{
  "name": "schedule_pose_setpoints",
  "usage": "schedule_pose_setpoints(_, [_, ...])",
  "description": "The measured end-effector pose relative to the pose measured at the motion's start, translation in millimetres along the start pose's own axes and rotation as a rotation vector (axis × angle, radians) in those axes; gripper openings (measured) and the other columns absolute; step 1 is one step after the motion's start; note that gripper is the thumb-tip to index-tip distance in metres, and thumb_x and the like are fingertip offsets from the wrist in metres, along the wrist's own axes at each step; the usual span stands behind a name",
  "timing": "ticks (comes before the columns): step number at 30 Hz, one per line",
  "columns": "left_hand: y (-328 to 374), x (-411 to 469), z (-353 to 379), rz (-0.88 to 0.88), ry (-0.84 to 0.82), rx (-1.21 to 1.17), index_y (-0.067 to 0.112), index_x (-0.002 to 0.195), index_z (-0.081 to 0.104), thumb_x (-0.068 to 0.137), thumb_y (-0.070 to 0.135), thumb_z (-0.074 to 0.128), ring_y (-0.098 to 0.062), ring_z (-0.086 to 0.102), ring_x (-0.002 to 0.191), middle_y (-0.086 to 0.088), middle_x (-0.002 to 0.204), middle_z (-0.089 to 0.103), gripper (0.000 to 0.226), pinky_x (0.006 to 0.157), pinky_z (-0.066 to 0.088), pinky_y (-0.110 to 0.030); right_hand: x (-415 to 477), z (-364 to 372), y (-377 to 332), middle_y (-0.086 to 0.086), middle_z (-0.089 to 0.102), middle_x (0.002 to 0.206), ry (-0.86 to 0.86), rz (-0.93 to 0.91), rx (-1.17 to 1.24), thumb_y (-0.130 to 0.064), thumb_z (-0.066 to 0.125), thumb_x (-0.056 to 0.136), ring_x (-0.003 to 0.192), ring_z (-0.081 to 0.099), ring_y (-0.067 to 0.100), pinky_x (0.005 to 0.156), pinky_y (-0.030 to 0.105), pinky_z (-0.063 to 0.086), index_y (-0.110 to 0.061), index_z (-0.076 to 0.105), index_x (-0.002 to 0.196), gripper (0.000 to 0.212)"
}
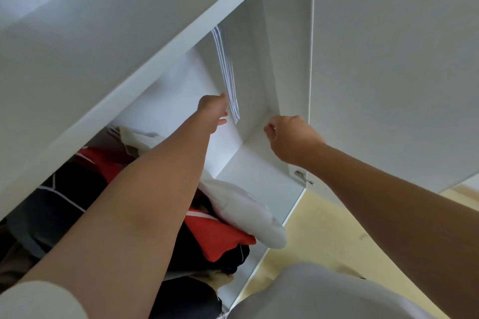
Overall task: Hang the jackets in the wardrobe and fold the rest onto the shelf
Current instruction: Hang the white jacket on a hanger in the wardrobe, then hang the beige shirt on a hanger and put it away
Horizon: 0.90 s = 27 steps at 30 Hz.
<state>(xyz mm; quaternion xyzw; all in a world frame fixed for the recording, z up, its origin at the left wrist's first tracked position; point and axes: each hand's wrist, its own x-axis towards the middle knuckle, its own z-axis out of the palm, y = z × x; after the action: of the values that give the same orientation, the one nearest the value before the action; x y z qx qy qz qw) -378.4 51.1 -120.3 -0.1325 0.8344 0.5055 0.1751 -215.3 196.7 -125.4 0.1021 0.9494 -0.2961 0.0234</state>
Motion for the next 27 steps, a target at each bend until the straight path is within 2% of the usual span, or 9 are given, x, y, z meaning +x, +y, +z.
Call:
schedule_pose_setpoints(3, [-3.5,4.0,9.4,-0.019,-0.065,-0.116,0.012,0.103,0.068,0.100,0.025,0.059,-0.023,0.065,0.090,-0.006,0.107,0.072,0.016,0.081,0.056,-0.033,-2.2,-1.9,0.1,0.011,0.067,0.097,0.001,-0.012,0.013,-0.035,0.039,0.105,0.085,0.063,0.034,0.074,0.035,0.052,-0.015,0.065,0.109,0.033])
schedule_pose_setpoints(7, [-6.1,3.6,19.1,0.004,-0.075,-0.200,0.005,0.107,0.072,0.094,0.018,0.068,-0.022,0.068,0.081,-0.010,0.098,0.074,0.019,0.066,0.059,-0.026,-2.5,-5.6,2.0,0.011,0.067,0.095,0.014,-0.004,0.020,-0.036,0.039,0.105,0.082,0.063,0.033,0.075,0.037,0.056,-0.015,0.066,0.106,0.034])
schedule_pose_setpoints(9, [-6.3,1.9,21.5,0.010,-0.107,-0.249,0.004,0.104,0.072,0.094,0.018,0.069,-0.026,0.073,0.088,-0.013,0.101,0.073,0.017,0.074,0.062,-0.029,-2.0,-7.9,3.8,0.011,0.067,0.095,0.008,-0.002,0.015,-0.036,0.039,0.106,0.081,0.064,0.033,0.076,0.037,0.056,-0.014,0.066,0.107,0.034])
schedule_pose_setpoints(11, [-4.8,-1.5,23.0,0.012,-0.156,-0.292,0.002,0.113,0.070,0.096,0.017,0.069,-0.030,0.073,0.098,-0.014,0.106,0.071,0.023,0.085,0.061,-0.035,-1.6,-10.3,5.1,0.011,0.066,0.095,0.002,-0.001,0.012,-0.037,0.039,0.106,0.083,0.064,0.033,0.075,0.037,0.056,-0.014,0.065,0.109,0.034])
schedule_pose_setpoints(14, [0.7,-9.2,26.8,0.038,-0.194,-0.305,-0.003,0.118,0.066,0.098,0.014,0.066,-0.032,0.071,0.093,-0.017,0.106,0.069,0.026,0.081,0.062,-0.036,0.0,-12.7,6.2,0.011,0.065,0.095,0.008,-0.006,0.009,-0.037,0.039,0.106,0.084,0.063,0.033,0.074,0.036,0.054,-0.015,0.065,0.110,0.035])
schedule_pose_setpoints(16, [4.0,-13.4,28.9,0.035,-0.182,-0.314,-0.002,0.116,0.066,0.098,0.012,0.066,-0.030,0.069,0.090,-0.018,0.105,0.067,0.023,0.076,0.063,-0.035,1.2,-13.1,7.0,0.008,0.063,0.091,0.011,-0.006,0.003,-0.038,0.039,0.105,0.079,0.062,0.031,0.071,0.034,0.053,-0.016,0.065,0.109,0.035])
schedule_pose_setpoints(20, [5.6,-15.2,27.9,0.038,-0.130,-0.318,-0.001,0.113,0.068,0.094,0.002,0.068,-0.028,0.068,0.091,-0.019,0.099,0.067,0.019,0.084,0.061,-0.047,2.3,-12.3,10.0,0.004,0.055,0.084,0.021,-0.011,-0.006,-0.040,0.039,0.105,0.074,0.058,0.030,0.066,0.031,0.046,-0.016,0.065,0.107,0.035])
schedule_pose_setpoints(23, [6.7,-16.2,24.5,0.083,-0.031,-0.291,0.003,0.097,0.072,0.091,-0.002,0.070,-0.027,0.069,0.087,-0.019,0.094,0.068,0.008,0.077,0.063,-0.049,0.2,-12.9,13.5,0.004,0.058,0.085,0.010,-0.021,-0.006,-0.041,0.040,0.105,0.074,0.059,0.029,0.065,0.031,0.047,-0.017,0.065,0.105,0.035])
schedule_pose_setpoints(27, [9.2,-19.9,21.7,0.146,0.054,-0.290,0.003,0.101,0.075,0.088,-0.003,0.072,-0.024,0.069,0.081,-0.014,0.089,0.070,0.014,0.068,0.064,-0.045,-1.9,-15.5,18.8,-0.001,0.051,0.075,0.019,-0.031,-0.006,-0.040,0.040,0.105,0.067,0.056,0.025,0.062,0.030,0.044,-0.016,0.065,0.103,0.035])
